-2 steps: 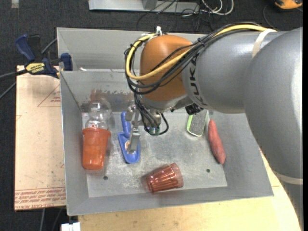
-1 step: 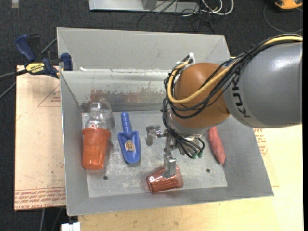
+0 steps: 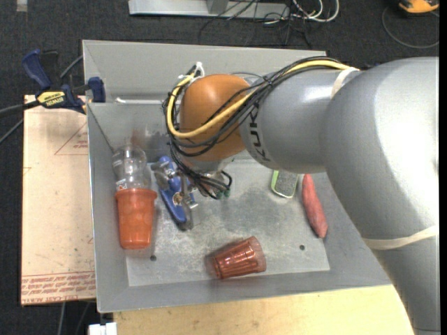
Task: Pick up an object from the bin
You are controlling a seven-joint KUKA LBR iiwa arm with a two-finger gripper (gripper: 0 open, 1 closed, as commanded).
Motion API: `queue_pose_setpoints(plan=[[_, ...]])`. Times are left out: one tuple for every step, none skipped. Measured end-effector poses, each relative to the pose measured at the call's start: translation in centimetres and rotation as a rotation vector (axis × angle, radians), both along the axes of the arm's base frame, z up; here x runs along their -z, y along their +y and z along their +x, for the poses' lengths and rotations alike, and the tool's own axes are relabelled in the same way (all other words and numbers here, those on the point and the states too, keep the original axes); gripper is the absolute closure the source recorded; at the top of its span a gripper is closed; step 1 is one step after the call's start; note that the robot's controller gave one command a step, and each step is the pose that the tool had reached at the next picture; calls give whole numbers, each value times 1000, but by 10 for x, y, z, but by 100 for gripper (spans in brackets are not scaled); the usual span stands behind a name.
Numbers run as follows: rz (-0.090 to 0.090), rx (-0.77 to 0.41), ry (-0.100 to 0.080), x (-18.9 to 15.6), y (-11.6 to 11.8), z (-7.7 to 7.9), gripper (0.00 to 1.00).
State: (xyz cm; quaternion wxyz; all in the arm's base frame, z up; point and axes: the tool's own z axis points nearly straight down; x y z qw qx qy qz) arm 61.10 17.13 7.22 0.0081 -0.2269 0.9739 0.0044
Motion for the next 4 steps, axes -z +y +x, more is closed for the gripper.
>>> queue_pose_setpoints(plan=[[-10, -91, 0, -1, -140, -122, 100], [-9, -93, 4, 1, -139, -123, 100], [-8, -93, 7, -1, -138, -124, 100], [-8, -92, 7, -9, -138, -124, 100]])
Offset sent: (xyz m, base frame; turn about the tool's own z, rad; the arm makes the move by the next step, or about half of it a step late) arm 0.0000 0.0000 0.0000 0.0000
